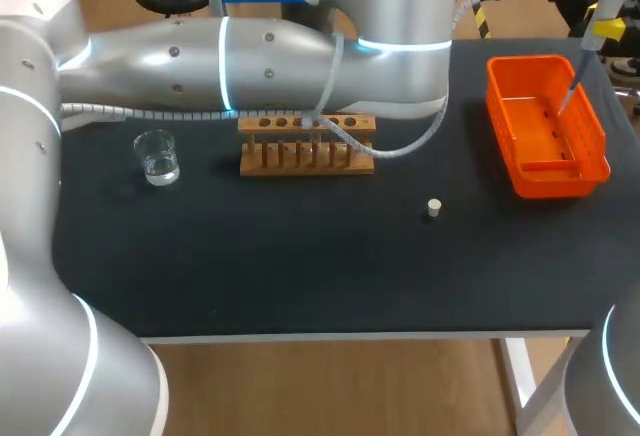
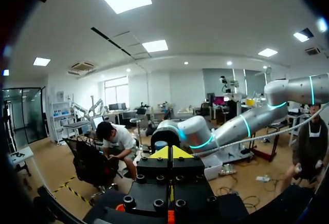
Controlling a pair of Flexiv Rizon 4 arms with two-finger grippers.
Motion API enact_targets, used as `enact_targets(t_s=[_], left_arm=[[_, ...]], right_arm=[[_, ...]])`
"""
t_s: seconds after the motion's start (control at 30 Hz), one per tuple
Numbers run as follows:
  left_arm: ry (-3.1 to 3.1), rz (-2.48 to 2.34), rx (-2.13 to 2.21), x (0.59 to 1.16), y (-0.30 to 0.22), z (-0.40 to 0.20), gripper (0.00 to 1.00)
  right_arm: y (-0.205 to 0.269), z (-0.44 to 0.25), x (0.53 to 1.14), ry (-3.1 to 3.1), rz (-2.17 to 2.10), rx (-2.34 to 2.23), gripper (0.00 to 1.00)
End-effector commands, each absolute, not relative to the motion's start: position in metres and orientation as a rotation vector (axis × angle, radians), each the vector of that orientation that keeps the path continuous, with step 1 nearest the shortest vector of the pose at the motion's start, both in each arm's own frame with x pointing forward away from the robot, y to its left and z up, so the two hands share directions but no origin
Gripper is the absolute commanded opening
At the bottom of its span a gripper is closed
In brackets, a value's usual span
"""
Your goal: Invert the test tube, pick up the pipette, mount the tip to pipette, aspirate from beaker and dispense into the tube, eject the tip, return the pipette, and cap with the stopper.
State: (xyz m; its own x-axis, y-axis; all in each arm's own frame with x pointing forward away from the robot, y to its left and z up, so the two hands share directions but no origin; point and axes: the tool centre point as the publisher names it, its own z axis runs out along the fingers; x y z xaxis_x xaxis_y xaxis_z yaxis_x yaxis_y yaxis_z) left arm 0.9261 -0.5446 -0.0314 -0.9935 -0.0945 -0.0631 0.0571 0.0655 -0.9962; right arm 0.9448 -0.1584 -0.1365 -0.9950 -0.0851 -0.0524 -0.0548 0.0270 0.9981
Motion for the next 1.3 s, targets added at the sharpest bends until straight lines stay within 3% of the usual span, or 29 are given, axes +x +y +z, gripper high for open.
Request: enact_targets(t_s=[0.03, 1.3], left_arm=[[2.164, -2.105, -0.052, 0.926, -0.551, -0.037, 0.0], [2.197, -2.136, -0.039, 0.938, -0.57, -0.049, 0.0]], right_arm=[[-0.159, -0.136, 0.945, -2.238, -2.168, 0.152, 0.0], [-0.159, -0.136, 0.945, -2.238, -2.168, 0.152, 0.0]])
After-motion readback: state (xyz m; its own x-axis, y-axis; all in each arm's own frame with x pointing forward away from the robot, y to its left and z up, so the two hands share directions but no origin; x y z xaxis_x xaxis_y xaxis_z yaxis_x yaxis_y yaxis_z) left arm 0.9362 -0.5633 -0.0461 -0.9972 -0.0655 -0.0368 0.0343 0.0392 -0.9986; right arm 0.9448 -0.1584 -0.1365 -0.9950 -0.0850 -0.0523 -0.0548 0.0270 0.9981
